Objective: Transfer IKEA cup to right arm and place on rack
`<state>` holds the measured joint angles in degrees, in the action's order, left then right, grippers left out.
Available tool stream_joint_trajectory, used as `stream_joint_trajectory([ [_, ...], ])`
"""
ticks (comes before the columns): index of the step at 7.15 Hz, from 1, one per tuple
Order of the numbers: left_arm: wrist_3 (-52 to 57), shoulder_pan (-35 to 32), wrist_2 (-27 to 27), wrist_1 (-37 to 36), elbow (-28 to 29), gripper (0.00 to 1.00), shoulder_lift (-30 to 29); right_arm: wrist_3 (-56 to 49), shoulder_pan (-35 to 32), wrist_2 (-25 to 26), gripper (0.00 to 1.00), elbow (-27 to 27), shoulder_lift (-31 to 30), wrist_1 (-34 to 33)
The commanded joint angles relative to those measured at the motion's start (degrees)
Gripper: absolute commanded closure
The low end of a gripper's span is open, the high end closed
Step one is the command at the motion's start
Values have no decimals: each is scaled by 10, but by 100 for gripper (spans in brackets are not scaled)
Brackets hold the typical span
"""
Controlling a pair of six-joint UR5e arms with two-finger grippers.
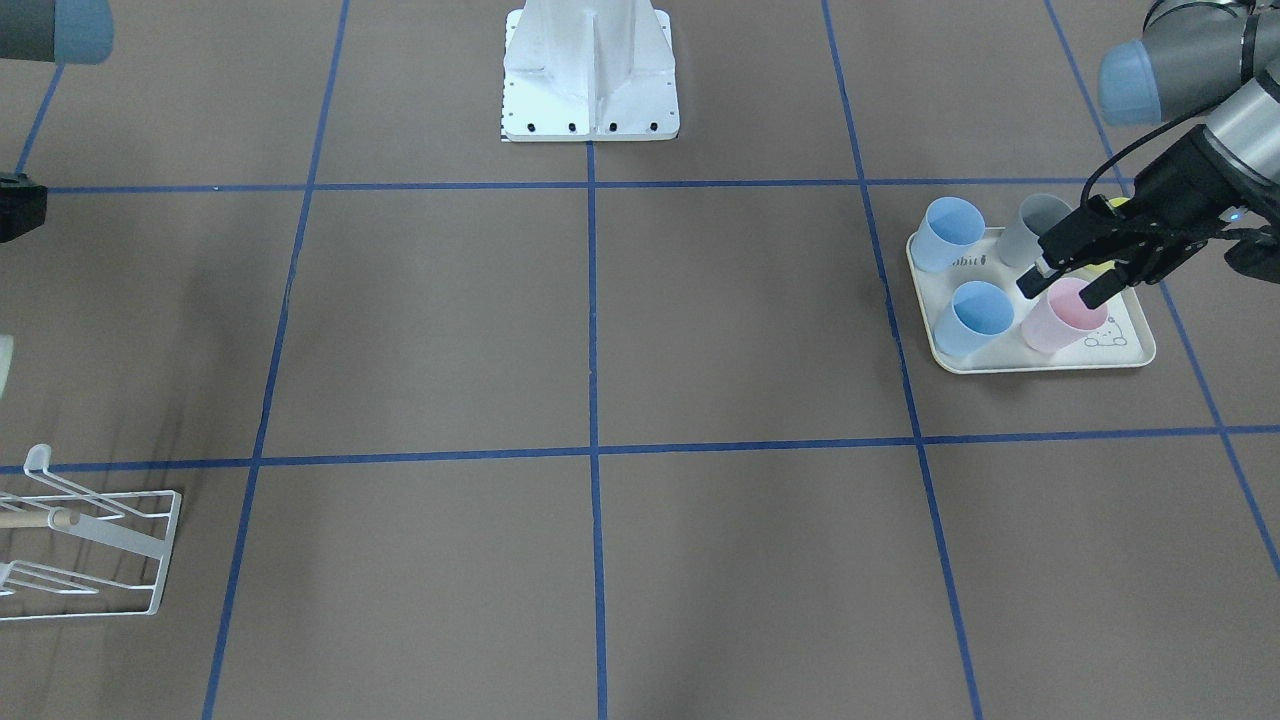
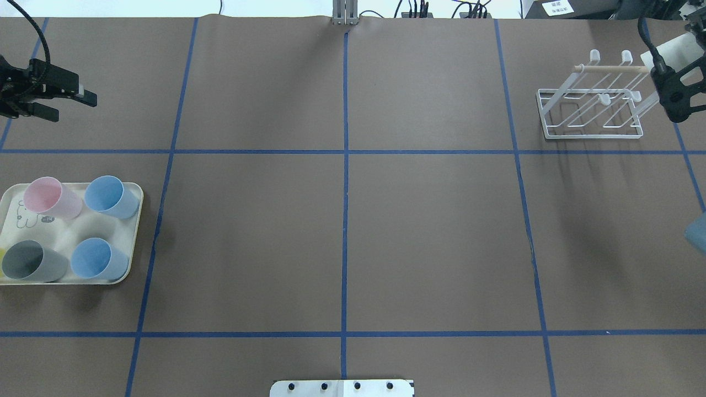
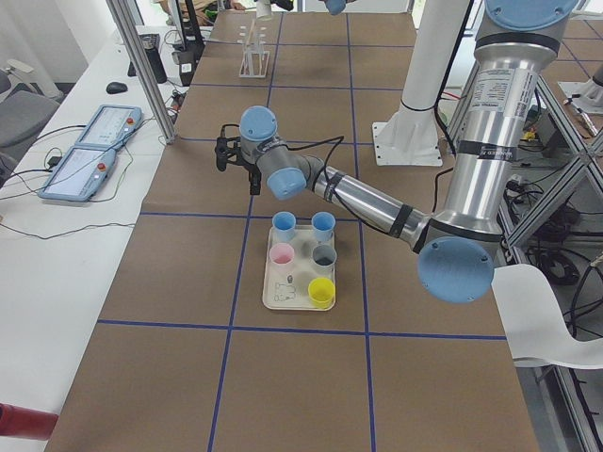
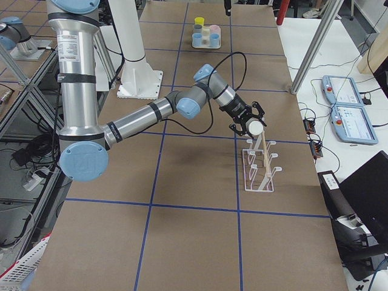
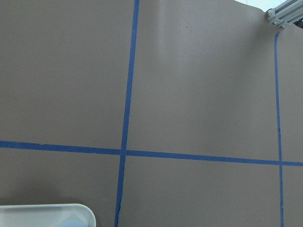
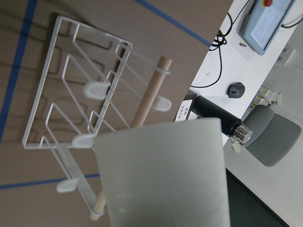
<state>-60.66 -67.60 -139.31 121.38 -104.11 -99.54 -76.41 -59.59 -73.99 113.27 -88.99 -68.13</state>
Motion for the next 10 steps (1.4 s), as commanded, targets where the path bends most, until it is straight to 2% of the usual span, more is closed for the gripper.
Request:
stream_joint_trajectory([
  [1,-1,1,0,0,0,0,1,-95,27,93,80,-30,2,1],
  [4,-1,2,0,0,3,0,1,-95,92,203,78,-69,5,4],
  [10,-1,4,0,-1,6,0,1,-91,117,235,71,-109,10,9],
])
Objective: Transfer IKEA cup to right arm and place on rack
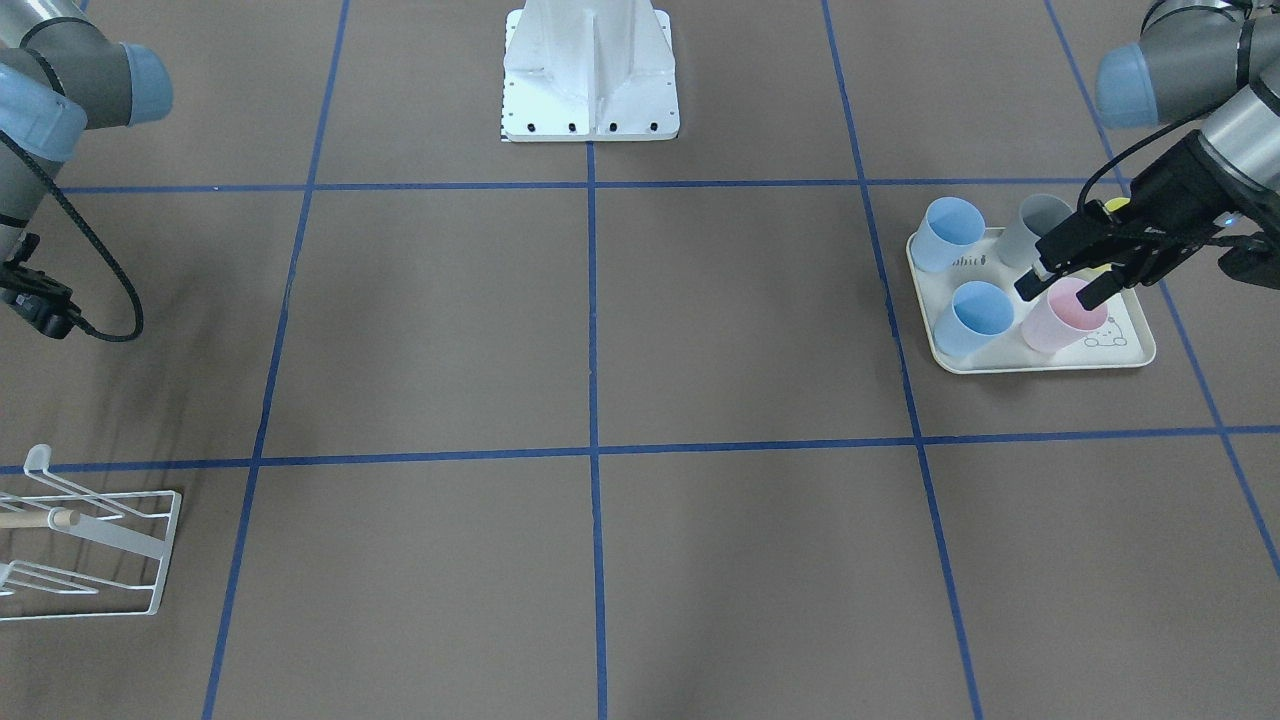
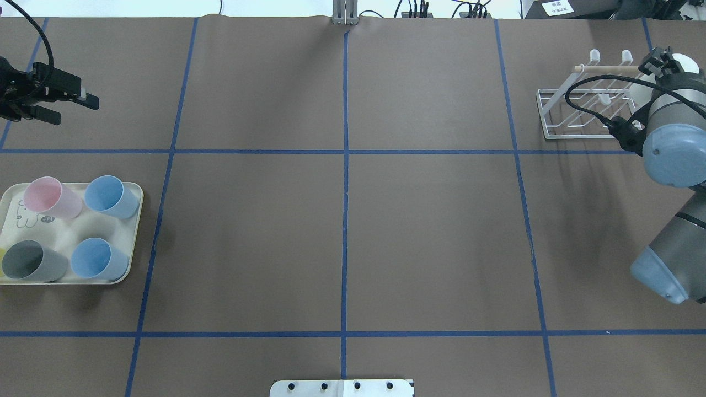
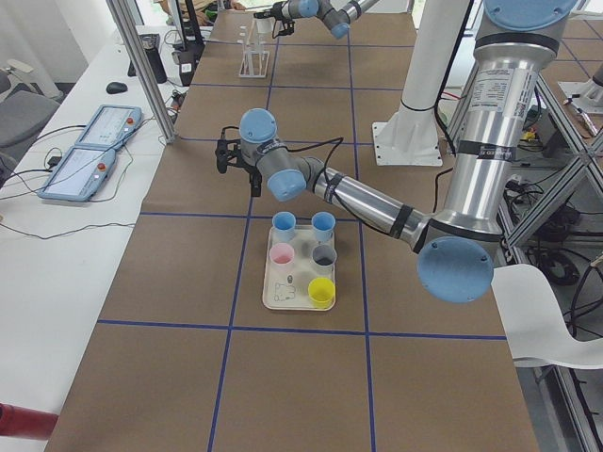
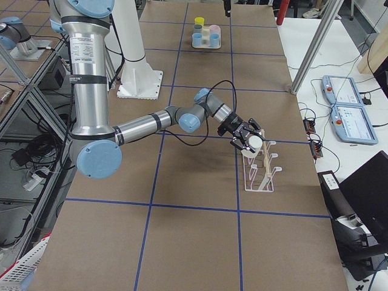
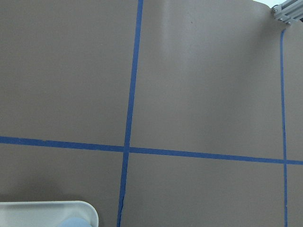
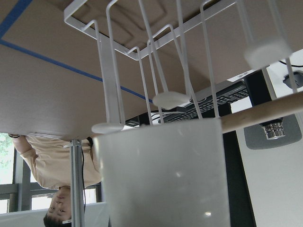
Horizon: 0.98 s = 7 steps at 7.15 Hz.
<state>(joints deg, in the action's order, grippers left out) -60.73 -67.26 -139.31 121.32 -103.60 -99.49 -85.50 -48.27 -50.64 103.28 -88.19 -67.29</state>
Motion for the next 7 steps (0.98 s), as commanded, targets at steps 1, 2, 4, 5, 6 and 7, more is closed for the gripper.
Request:
stream_joint_trajectory([
  [1,0,0,0,1,2,0,0,1,5,4,71,-18,10,1],
  [2,0,0,0,1,2,0,0,1,5,4,71,-30,20,1],
  [4,0,1,0,1,2,0,-1,0,5,5,67,-37,21,1],
  [5,0,1,0,0,2,0,-1,0,9,12,63,-41,22,1],
  [6,0,1,0,0,3,0,-1,0,10,12,56,-43,22,1],
  [7,0,1,0,1,3,0,-1,0,12,12,46,-46,22,1],
])
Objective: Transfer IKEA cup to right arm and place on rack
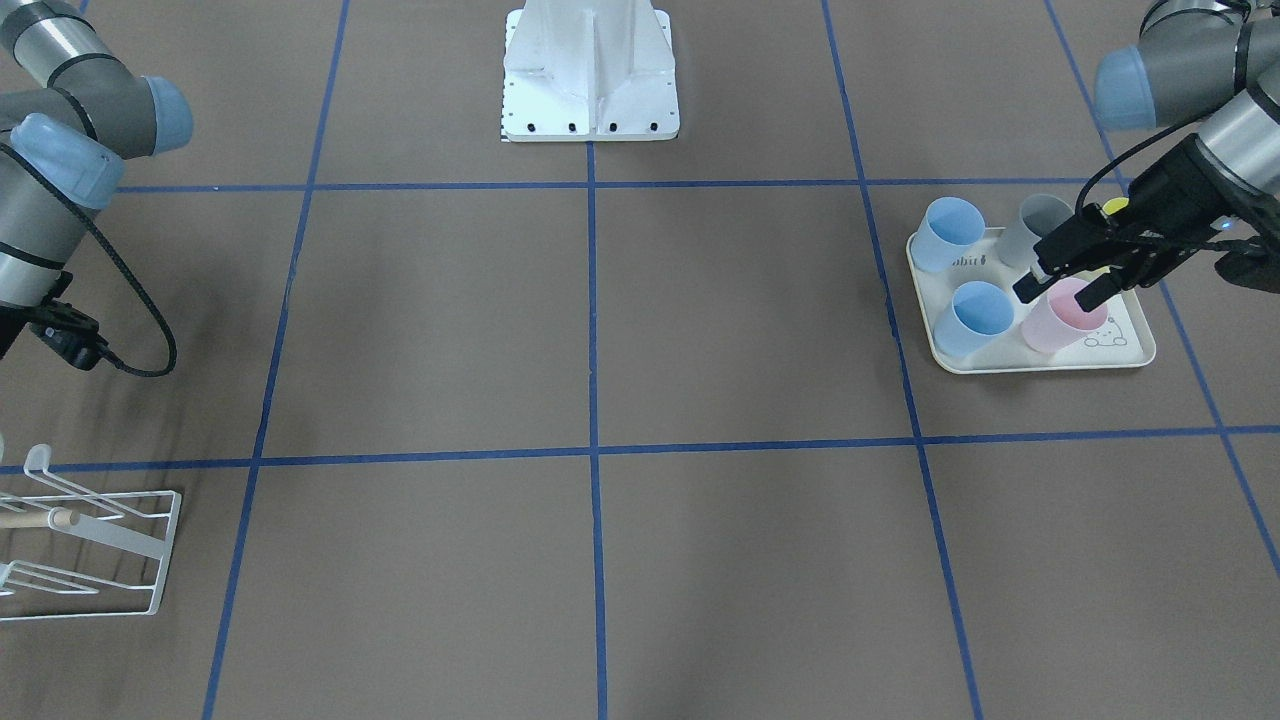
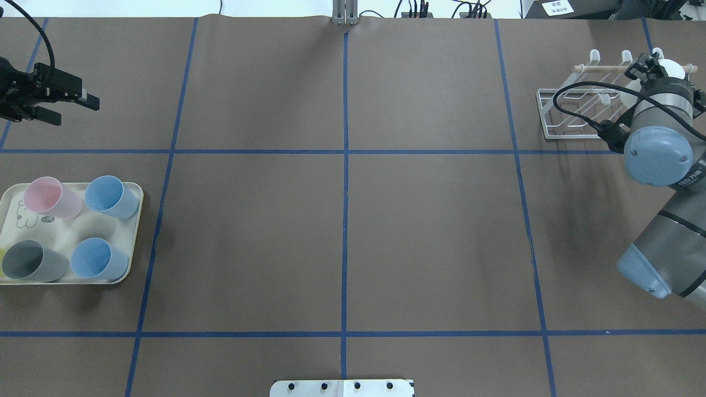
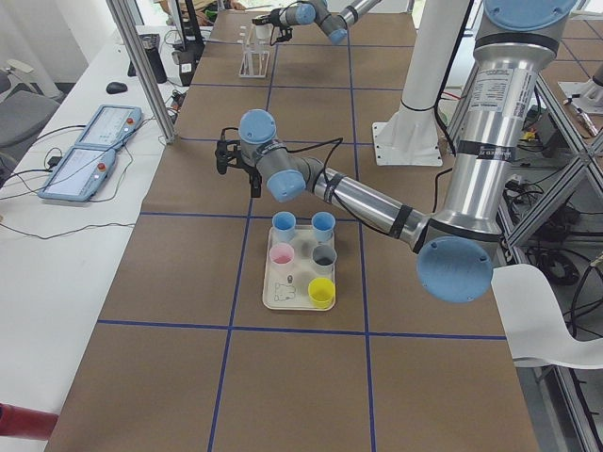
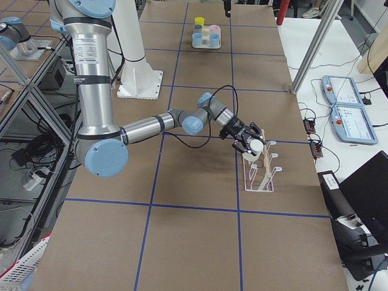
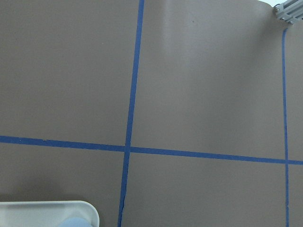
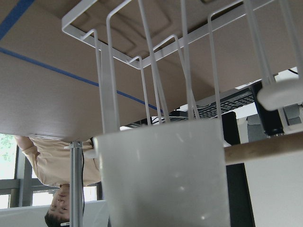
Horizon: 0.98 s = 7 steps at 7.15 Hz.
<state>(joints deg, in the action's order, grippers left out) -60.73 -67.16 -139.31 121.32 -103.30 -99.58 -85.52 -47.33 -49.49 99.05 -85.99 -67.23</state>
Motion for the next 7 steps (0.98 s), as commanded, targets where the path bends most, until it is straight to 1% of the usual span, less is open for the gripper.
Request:
stream_joint_trajectory([
  [1,0,0,0,1,0,0,0,1,4,1,39,-3,0,0],
  [5,0,0,0,1,2,0,0,2,7,2,37,-3,0,0],
  [6,0,0,0,1,1,0,0,3,7,2,29,-3,0,0],
  [7,0,0,0,1,1,0,-1,4,7,2,3,-3,2,1],
])
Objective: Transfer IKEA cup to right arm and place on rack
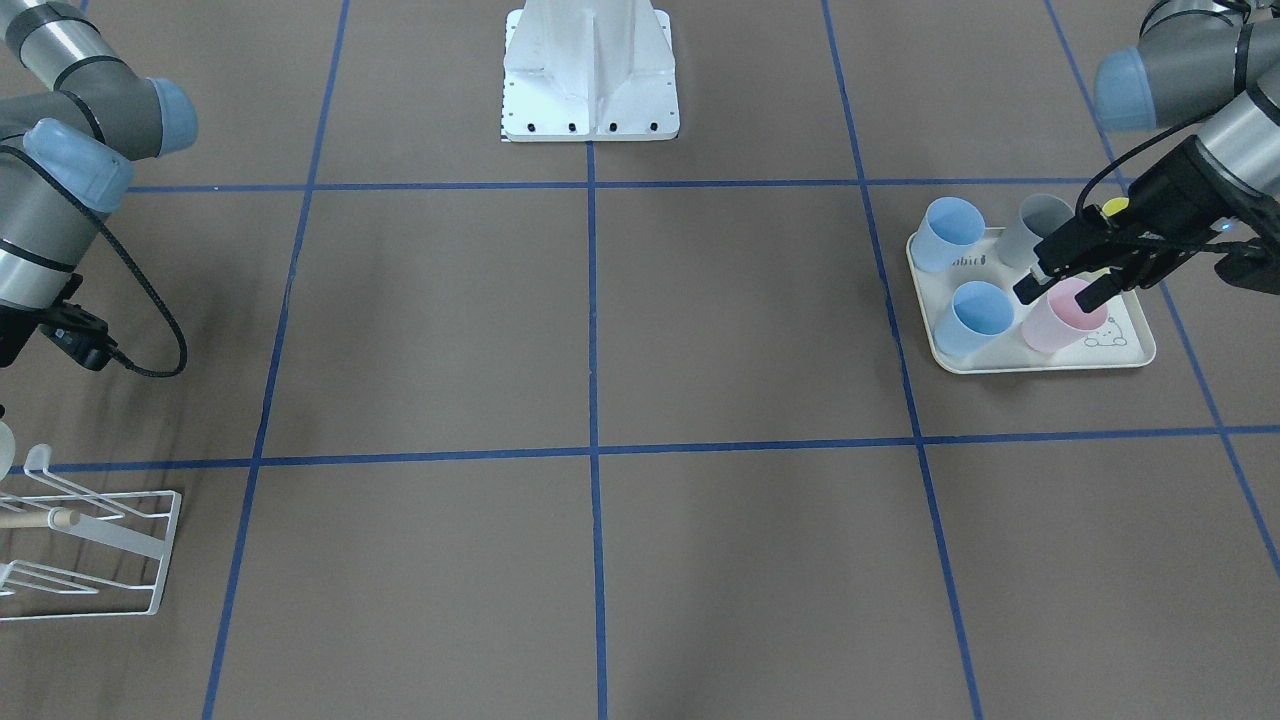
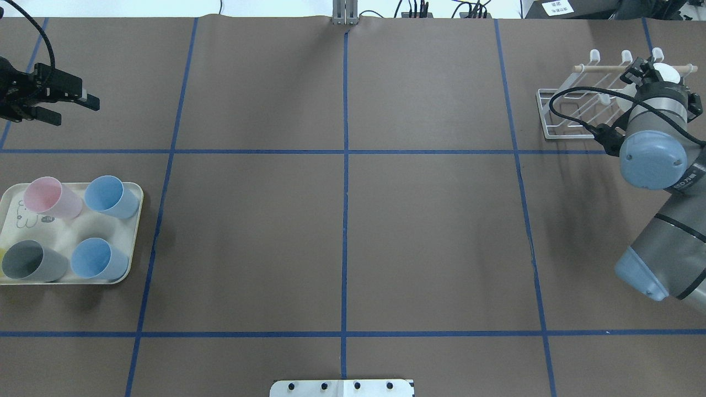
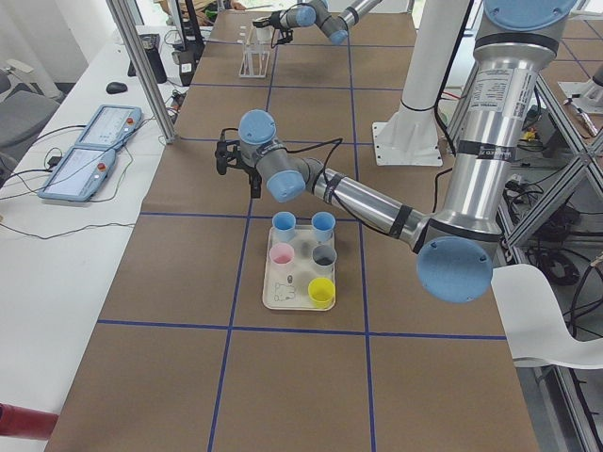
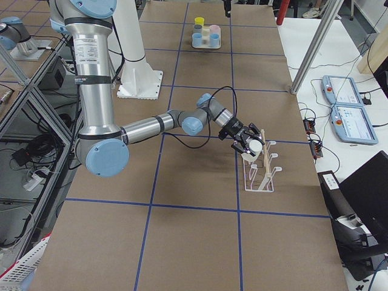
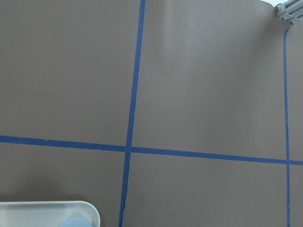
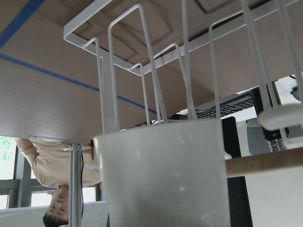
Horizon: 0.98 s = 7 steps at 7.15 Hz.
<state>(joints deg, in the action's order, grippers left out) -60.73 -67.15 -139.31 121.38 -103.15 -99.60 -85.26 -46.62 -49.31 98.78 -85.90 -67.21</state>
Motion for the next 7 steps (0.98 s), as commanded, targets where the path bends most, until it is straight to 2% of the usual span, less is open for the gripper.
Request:
stream_joint_trajectory([
  [1,-1,0,0,0,0,0,-1,1,0,0,2,0,5,0],
  [5,1,0,0,0,0,0,1,1,-1,-4,1,15,19,-1],
  [7,24,-7,0,-2,1,0,-2,33,-9,-59,1,65,28,-4],
])
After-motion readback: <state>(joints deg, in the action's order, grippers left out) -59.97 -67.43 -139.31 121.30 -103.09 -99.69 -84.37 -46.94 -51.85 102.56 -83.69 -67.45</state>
